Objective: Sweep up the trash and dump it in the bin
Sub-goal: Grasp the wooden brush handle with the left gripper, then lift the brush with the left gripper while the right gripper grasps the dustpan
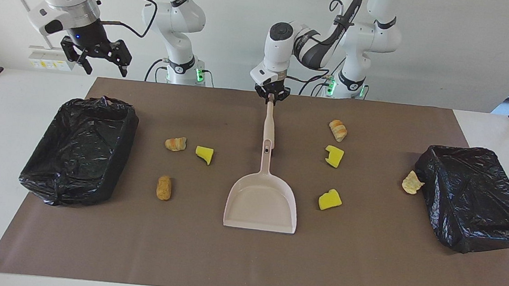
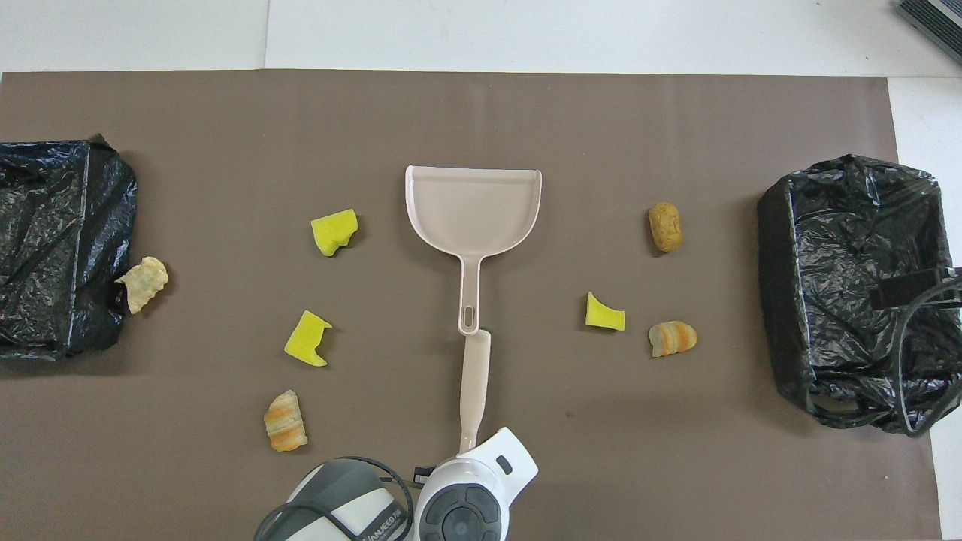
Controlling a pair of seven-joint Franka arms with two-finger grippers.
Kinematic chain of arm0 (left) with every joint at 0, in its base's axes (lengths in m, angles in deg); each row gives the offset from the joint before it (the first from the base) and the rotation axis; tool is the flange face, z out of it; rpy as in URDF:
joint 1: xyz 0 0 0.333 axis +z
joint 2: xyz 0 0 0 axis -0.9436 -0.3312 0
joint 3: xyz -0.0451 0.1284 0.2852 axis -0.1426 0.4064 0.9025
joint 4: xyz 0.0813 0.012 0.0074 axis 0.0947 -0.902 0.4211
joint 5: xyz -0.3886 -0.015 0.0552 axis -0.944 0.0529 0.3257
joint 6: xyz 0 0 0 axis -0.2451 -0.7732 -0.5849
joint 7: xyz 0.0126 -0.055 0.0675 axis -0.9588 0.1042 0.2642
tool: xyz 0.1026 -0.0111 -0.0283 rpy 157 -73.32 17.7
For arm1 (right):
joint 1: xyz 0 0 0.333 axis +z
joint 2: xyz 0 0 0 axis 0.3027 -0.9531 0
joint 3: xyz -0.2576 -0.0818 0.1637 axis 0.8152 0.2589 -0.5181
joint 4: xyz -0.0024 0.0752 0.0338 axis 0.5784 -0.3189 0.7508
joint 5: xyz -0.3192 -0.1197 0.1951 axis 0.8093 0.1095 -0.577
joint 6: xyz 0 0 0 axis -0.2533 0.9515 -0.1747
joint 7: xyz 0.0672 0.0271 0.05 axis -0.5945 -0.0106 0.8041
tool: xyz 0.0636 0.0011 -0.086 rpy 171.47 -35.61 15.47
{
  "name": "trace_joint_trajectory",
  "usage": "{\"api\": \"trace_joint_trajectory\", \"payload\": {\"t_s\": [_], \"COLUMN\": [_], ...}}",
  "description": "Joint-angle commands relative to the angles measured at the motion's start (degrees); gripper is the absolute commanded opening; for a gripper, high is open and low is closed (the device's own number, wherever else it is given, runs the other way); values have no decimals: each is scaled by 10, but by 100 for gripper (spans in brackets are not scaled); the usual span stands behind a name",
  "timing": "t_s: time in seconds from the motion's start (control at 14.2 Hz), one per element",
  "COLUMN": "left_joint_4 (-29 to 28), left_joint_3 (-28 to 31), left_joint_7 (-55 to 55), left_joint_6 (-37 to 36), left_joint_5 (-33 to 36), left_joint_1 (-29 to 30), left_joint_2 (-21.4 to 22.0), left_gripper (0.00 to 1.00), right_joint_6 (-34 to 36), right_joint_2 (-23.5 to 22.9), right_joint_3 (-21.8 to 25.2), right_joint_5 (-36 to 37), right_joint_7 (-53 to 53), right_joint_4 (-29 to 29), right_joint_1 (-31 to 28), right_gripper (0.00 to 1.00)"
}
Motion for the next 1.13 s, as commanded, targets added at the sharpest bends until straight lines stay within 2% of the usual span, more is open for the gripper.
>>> {"api": "trace_joint_trajectory", "payload": {"t_s": [0.0, 0.14, 0.28, 0.49, 0.56, 0.71, 0.85, 0.99, 1.06], "left_joint_4": [14, 38, 47, 21, -1, -65, -114, -161, -172], "left_joint_3": [1, 24, 76, 156, 179, 210, 252, 323, 360], "left_joint_7": [-17, -36, -92, -269, -323, -404, -487, -565, -639], "left_joint_6": [-36, -133, -223, -344, -359, -352, -334, -303, -305], "left_joint_5": [-6, -4, -3, -4, -5, -5, -5, -5, -5], "left_joint_1": [3, 3, -2, -2, -2, -2, -9, -23, -20], "left_joint_2": [10, 38, 103, 213, 244, 295, 322, 346, 349], "left_gripper": [0, 0, 0, 0, 0, 0, 0, 0, 0], "right_joint_6": [-15, -15, -16, -17, -21, -66, -94, -146, -164], "right_joint_2": [16, 16, 14, 11, 9, -1, -39, -86, -114], "right_joint_3": [-4, -4, -4, -5, -6, -7, -7, -7, -7], "right_joint_5": [5, 5, 5, 4, -3, -5, -10, -27, -28], "right_joint_7": [8, 6, 6, 4, -2, -83, -172, -243, -279], "right_joint_4": [-20, -19, -19, -20, -25, -47, -47, -44, -41], "right_joint_1": [-6, -6, -3, 1, 8, 69, 126, 173, 202], "right_gripper": [100, 100, 100, 100, 100, 100, 100, 100, 100]}}
